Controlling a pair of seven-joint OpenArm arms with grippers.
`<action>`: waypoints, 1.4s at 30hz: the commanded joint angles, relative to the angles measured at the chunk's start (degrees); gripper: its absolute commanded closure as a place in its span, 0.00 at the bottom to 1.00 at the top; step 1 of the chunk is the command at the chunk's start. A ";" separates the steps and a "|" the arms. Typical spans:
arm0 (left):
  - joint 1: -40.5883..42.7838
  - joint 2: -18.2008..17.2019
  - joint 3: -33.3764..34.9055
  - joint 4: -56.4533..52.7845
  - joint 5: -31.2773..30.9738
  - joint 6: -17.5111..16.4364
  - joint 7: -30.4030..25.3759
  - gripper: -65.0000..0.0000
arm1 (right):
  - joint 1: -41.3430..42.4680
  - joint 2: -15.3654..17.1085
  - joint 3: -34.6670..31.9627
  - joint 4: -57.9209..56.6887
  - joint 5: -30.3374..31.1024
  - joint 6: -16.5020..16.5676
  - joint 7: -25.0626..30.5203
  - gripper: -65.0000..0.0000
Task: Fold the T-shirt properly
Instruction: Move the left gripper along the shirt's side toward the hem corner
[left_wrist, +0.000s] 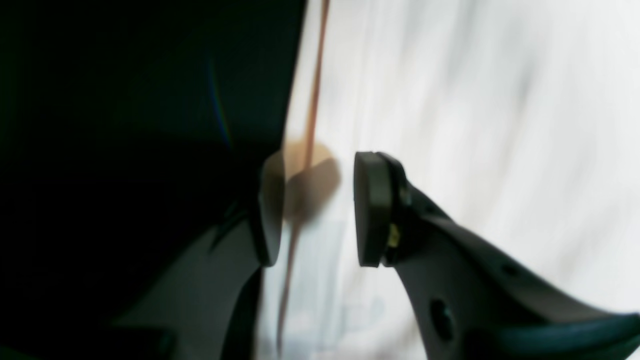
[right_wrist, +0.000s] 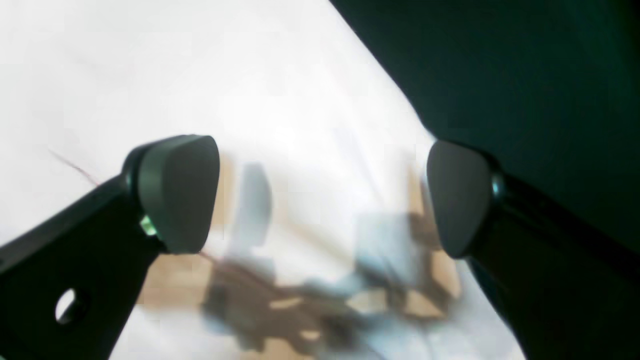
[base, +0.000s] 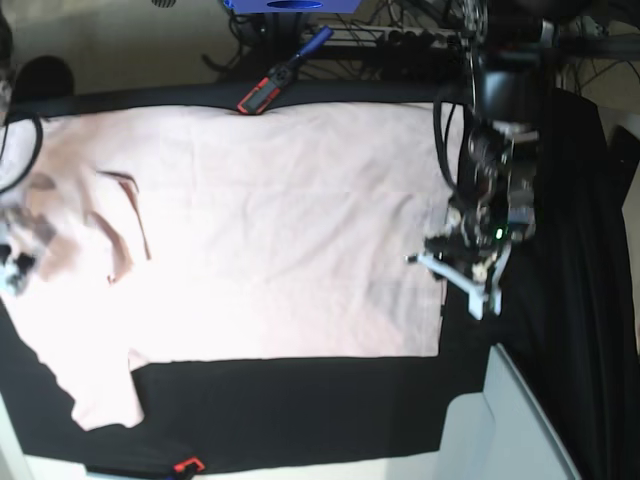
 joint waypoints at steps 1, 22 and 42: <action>-3.11 -0.10 2.54 -1.87 2.54 -0.16 -0.35 0.65 | 3.55 1.27 -1.95 -1.82 0.17 0.10 2.93 0.02; -21.31 3.07 9.13 -37.74 8.78 -0.33 -14.41 0.65 | 16.21 0.65 -24.54 -21.08 0.43 -6.67 20.60 0.02; -3.38 -5.19 2.89 13.25 -6.51 8.72 8.79 0.65 | 13.93 3.90 -20.41 -21.08 0.52 -8.51 20.68 0.02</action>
